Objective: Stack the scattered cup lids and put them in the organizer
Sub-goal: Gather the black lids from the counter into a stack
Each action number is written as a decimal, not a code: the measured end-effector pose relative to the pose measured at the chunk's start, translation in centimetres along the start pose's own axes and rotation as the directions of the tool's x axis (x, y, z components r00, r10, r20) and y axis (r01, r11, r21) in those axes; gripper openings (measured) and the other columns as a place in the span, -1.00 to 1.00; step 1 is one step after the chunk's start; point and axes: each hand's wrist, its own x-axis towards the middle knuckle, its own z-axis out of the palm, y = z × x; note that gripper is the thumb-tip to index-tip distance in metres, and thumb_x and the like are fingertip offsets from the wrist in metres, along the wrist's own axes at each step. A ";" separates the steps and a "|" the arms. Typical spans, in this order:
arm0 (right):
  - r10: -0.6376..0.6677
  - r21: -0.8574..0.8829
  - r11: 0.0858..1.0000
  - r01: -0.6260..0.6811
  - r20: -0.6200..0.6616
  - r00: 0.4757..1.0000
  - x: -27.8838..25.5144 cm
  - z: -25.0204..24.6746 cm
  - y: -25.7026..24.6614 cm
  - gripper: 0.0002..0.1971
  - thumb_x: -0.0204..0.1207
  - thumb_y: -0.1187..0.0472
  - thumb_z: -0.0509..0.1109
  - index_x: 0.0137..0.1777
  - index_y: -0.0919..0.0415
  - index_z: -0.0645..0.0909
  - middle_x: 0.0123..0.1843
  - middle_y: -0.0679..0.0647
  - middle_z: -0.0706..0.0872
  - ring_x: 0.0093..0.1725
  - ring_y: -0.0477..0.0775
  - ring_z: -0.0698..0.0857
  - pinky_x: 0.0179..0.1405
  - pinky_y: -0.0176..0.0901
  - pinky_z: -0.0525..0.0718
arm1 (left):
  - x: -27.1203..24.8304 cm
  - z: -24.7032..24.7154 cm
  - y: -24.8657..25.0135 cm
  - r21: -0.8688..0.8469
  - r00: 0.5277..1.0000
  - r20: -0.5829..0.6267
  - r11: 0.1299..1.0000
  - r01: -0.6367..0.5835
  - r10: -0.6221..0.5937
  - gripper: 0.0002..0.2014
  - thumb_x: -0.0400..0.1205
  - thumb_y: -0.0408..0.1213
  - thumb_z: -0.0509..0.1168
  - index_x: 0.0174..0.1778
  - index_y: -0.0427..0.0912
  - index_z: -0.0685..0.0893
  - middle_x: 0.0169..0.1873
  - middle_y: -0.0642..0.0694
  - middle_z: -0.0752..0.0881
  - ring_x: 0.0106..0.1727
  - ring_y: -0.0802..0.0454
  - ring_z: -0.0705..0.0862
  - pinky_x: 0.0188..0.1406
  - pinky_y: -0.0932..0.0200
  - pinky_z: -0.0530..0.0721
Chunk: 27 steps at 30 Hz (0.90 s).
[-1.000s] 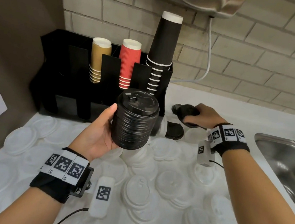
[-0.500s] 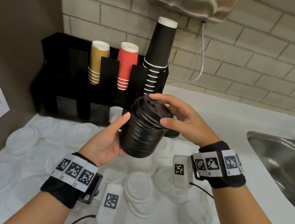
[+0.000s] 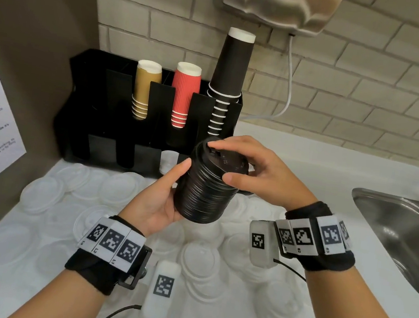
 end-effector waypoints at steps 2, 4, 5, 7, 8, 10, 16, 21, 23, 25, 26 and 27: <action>0.013 0.002 1.000 -0.013 0.004 1.000 -0.1 0.0 0.0 -0.54 0.42 0.10 0.49 0.32 -0.23 0.58 0.32 -0.08 0.57 0.40 -0.12 0.53 0.34 -0.13 0.54 | 0.0 0.1 0.0 -0.002 1.000 0.002 1.000 0.004 -0.004 -0.61 0.42 0.16 0.34 0.00 0.03 0.86 0.16 -0.15 0.79 0.19 -0.11 0.77 0.02 -0.04 0.80; 0.032 0.004 0.999 -0.032 0.006 0.999 -0.2 -0.1 0.1 -0.54 0.44 0.13 0.49 0.33 -0.23 0.58 0.32 -0.05 0.55 0.37 -0.15 0.53 0.27 -0.24 0.55 | -0.1 0.1 -0.1 0.008 1.000 0.009 1.000 0.003 -0.003 -0.61 0.45 0.16 0.31 0.02 0.05 0.86 0.17 -0.13 0.79 0.20 -0.08 0.77 -0.02 0.00 0.80; 0.044 0.009 0.999 -0.044 0.009 0.999 -0.2 -0.1 0.1 -0.54 0.45 0.13 0.48 0.34 -0.22 0.58 0.32 -0.05 0.54 0.36 -0.17 0.54 0.20 -0.33 0.56 | -0.1 0.1 -0.1 0.024 1.000 0.010 1.000 0.001 -0.001 -0.60 0.46 0.17 0.31 0.04 0.06 0.85 0.18 -0.12 0.79 0.21 -0.07 0.76 -0.03 0.01 0.80; 0.057 0.010 0.998 -0.057 0.015 0.998 -0.3 -0.2 0.2 -0.54 0.46 0.13 0.49 0.35 -0.22 0.58 0.31 -0.07 0.52 0.34 -0.21 0.54 0.07 -0.49 0.57 | -0.1 0.1 -0.2 0.051 1.000 0.013 0.999 -0.006 0.006 -0.60 0.46 0.17 0.31 0.07 0.07 0.84 0.20 -0.11 0.78 0.23 -0.07 0.75 -0.03 0.02 0.79; 0.058 0.005 0.998 -0.058 0.018 0.998 -0.4 -0.2 0.2 -0.54 0.47 0.13 0.50 0.35 -0.23 0.59 0.31 -0.07 0.52 0.33 -0.22 0.54 0.04 -0.52 0.57 | -0.1 0.1 -0.2 0.058 1.000 0.019 0.998 -0.010 0.009 -0.60 0.46 0.17 0.31 0.07 0.07 0.84 0.20 -0.10 0.78 0.22 -0.07 0.76 -0.04 0.02 0.79; 0.059 -0.010 0.998 -0.059 0.016 0.998 -0.4 -0.3 0.1 -0.56 0.47 0.08 0.50 0.34 -0.25 0.59 0.31 -0.08 0.51 0.33 -0.22 0.54 0.09 -0.47 0.59 | -0.2 0.1 -0.2 0.069 1.000 0.026 0.998 -0.011 0.010 -0.62 0.47 0.16 0.30 0.04 0.07 0.85 0.18 -0.10 0.79 0.21 -0.06 0.76 -0.05 0.03 0.79; 0.054 -0.077 0.996 -0.053 0.013 0.998 -0.3 0.0 0.3 -0.55 0.45 0.05 0.51 0.34 -0.27 0.58 0.29 -0.03 0.51 0.34 -0.18 0.53 0.34 -0.26 0.54 | -0.2 0.0 -0.3 0.080 1.000 0.011 0.997 -0.014 0.013 -0.63 0.49 0.12 0.33 0.07 0.02 0.84 0.18 -0.15 0.79 0.21 -0.10 0.76 -0.03 0.00 0.79; 0.045 -0.113 0.993 -0.040 0.039 0.998 0.1 0.4 0.3 -0.50 0.40 0.01 0.56 0.33 -0.34 0.57 0.25 -0.11 0.54 0.35 -0.18 0.52 0.35 -0.26 0.55 | -0.3 -0.5 0.0 0.021 0.999 0.010 0.999 -0.034 0.034 -0.49 0.46 0.22 0.35 0.19 -0.04 0.79 0.17 -0.16 0.79 0.23 -0.18 0.75 -0.02 -0.10 0.77; 0.024 -0.134 0.991 -0.017 0.056 0.998 0.3 0.6 0.1 -0.48 0.41 0.02 0.57 0.36 -0.29 0.55 0.27 -0.08 0.53 0.36 -0.16 0.51 0.34 -0.29 0.55 | -0.3 -0.3 0.3 0.076 0.999 0.014 0.996 -0.039 0.038 -0.52 0.41 0.26 0.37 0.11 0.05 0.82 0.13 -0.14 0.80 0.19 -0.14 0.77 -0.03 -0.07 0.78; 0.015 -0.161 0.987 -0.005 0.062 0.998 0.5 0.8 -0.1 -0.43 0.41 0.00 0.57 0.41 -0.24 0.49 0.32 -0.08 0.52 0.37 -0.17 0.51 0.33 -0.32 0.54 | -0.3 -0.2 0.6 0.105 1.000 0.010 0.994 -0.025 0.024 -0.63 0.40 0.21 0.40 -0.02 0.10 0.85 0.07 -0.11 0.83 0.14 -0.09 0.79 -0.06 -0.03 0.79; 0.021 -0.152 0.988 -0.012 0.062 0.998 0.5 0.8 -0.2 -0.40 0.41 0.01 0.58 0.43 -0.22 0.46 0.34 -0.08 0.52 0.38 -0.17 0.52 0.33 -0.30 0.55 | -0.3 -0.2 0.6 0.106 1.000 0.002 0.994 -0.019 0.019 -0.66 0.40 0.18 0.40 -0.06 0.10 0.86 0.03 -0.10 0.84 0.11 -0.08 0.80 -0.07 -0.03 0.79; 0.032 -0.126 0.992 -0.023 0.066 0.997 0.6 0.8 -0.3 -0.37 0.40 0.02 0.58 0.45 -0.19 0.44 0.36 -0.08 0.52 0.38 -0.17 0.53 0.32 -0.28 0.56 | -0.2 -0.3 0.6 0.102 1.000 -0.005 0.995 -0.018 0.019 -0.68 0.40 0.16 0.39 -0.07 0.09 0.87 0.00 -0.08 0.85 0.10 -0.08 0.81 -0.06 -0.05 0.80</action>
